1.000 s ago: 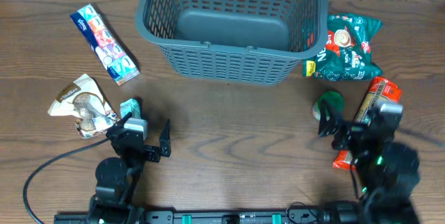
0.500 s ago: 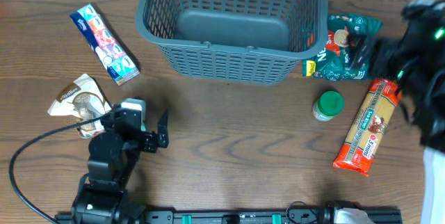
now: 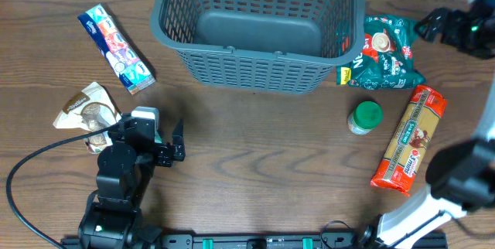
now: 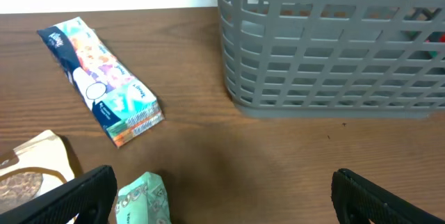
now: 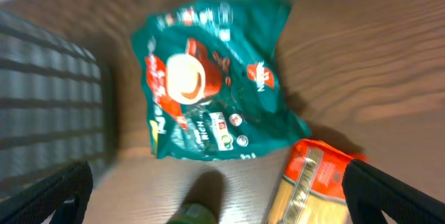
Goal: Pack container
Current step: 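Reach the right gripper to the green coffee pouch and grasp it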
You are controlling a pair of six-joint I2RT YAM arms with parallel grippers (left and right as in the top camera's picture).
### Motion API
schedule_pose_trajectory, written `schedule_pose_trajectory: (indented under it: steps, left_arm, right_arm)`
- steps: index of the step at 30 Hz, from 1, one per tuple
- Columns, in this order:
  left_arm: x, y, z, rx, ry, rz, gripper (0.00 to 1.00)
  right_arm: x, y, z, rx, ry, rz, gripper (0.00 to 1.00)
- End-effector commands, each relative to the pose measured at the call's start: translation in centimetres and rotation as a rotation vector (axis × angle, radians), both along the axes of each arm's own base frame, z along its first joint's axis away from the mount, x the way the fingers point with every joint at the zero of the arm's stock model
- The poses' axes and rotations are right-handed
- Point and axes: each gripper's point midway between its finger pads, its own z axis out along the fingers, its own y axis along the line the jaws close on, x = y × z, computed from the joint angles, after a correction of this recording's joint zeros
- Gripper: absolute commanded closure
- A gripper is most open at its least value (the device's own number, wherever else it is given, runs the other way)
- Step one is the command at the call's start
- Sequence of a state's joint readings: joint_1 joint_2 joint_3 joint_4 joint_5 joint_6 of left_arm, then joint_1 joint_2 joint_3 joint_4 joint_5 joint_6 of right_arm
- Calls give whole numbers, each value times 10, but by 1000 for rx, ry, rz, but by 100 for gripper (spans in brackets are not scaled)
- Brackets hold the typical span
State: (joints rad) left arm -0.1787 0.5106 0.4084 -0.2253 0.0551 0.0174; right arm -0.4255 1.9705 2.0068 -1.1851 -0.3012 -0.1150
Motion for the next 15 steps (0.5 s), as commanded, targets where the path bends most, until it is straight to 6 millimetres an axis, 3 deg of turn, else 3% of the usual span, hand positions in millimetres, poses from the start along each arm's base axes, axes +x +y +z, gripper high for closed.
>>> schedule_pose_trajectory:
  steps: [1,4,7,15]
  left_arm:
    - [1,3,7,-8,-7,25,2]
    - [0,4,4,-5,5,27,1]
    - [-1,4,1,-2,19,27,1]
    - [-3,5,-3,-3,37,29,1]
  right_arm:
    - [17,4,-30,15,7,135,1]
    - [28,2,-68,34,53,154,1]
    - [35,-1,-94,41,75,168,1]
    - [55,-12,-136,-1,68,208,1]
